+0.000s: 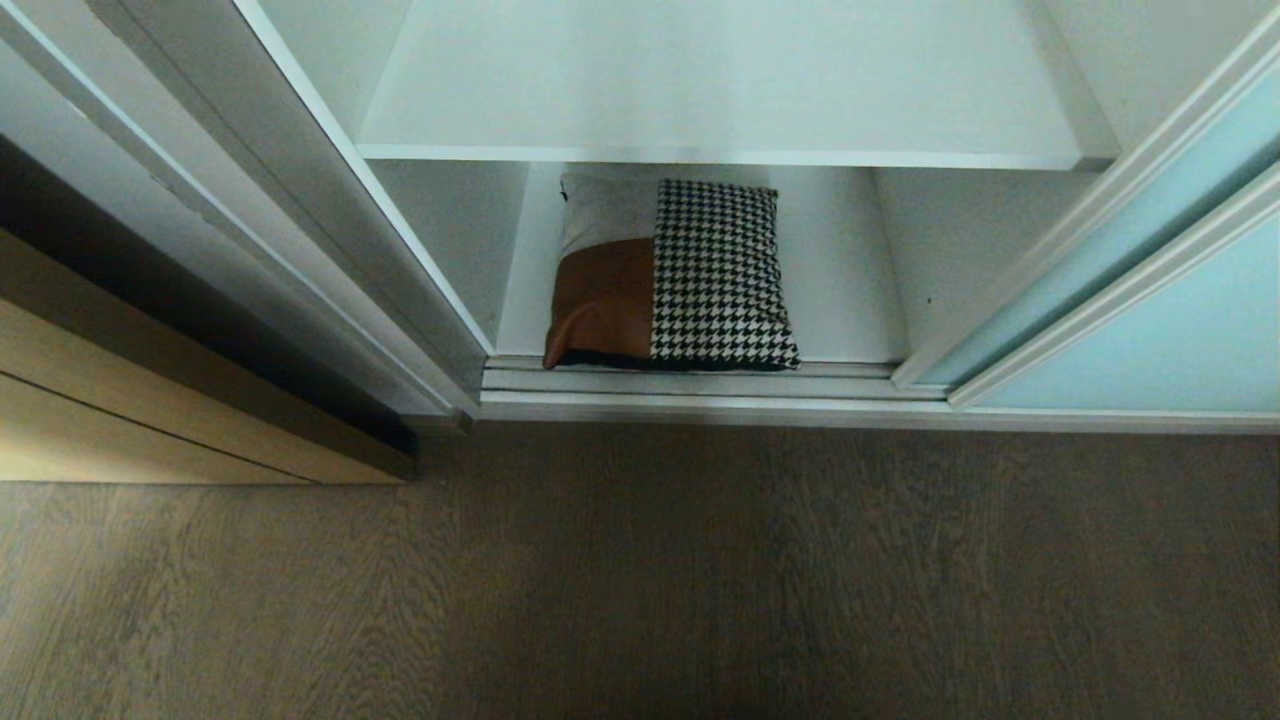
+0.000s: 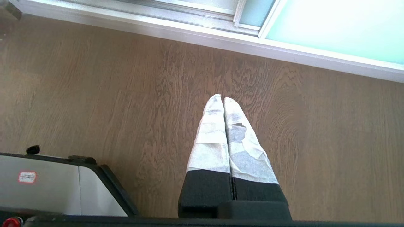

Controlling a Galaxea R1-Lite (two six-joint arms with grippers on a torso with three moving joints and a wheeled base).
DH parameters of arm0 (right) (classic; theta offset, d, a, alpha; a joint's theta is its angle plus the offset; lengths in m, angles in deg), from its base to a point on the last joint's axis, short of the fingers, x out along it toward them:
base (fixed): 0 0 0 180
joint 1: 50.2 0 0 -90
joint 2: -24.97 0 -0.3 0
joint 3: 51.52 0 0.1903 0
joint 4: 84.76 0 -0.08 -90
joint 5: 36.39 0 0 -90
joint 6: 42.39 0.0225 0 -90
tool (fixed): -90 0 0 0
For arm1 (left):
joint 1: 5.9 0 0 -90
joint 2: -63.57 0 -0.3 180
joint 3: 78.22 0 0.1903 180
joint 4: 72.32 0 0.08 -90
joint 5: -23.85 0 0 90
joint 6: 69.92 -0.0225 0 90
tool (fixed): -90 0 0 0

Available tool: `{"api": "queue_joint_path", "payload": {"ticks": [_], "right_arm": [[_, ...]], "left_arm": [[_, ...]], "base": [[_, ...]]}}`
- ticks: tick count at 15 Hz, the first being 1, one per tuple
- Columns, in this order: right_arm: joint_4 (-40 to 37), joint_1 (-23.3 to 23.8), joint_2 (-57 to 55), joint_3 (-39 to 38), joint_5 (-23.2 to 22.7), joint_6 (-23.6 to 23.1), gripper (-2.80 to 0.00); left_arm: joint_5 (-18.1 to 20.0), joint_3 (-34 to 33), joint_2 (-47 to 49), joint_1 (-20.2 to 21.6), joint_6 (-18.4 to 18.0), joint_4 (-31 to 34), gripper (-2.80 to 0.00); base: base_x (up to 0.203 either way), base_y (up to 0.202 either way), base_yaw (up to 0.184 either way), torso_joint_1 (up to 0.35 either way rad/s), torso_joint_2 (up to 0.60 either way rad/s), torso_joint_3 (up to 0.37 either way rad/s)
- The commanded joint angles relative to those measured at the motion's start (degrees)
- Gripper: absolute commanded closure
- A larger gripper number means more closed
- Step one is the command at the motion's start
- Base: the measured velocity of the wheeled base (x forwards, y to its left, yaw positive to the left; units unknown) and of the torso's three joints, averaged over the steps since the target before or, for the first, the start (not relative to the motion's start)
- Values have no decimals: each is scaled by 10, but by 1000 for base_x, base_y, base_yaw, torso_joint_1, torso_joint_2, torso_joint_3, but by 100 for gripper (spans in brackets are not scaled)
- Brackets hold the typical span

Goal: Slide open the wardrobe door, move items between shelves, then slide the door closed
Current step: Place the pillow on the higher shelf

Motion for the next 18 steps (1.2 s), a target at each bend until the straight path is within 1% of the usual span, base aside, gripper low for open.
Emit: {"api": "queue_joint_path", "payload": {"ticks": [1, 4, 7, 18], "right_arm": [[-2, 0, 1, -1, 0, 3, 0], [-4, 0, 1, -1, 0, 2, 0], [-4, 0, 0, -1, 15, 9, 0], [-4, 0, 1, -1, 15, 8, 0]], "left_arm": [[0, 1, 1, 0, 0, 0, 0], [0, 0, 1, 0, 0, 0, 0], [0, 0, 1, 0, 0, 0, 0], [0, 1, 1, 0, 0, 0, 0]], "base": [[0, 0, 0, 0, 0, 0], [0, 0, 0, 0, 0, 0], [0, 0, 0, 0, 0, 0], [0, 0, 0, 0, 0, 0]]}}
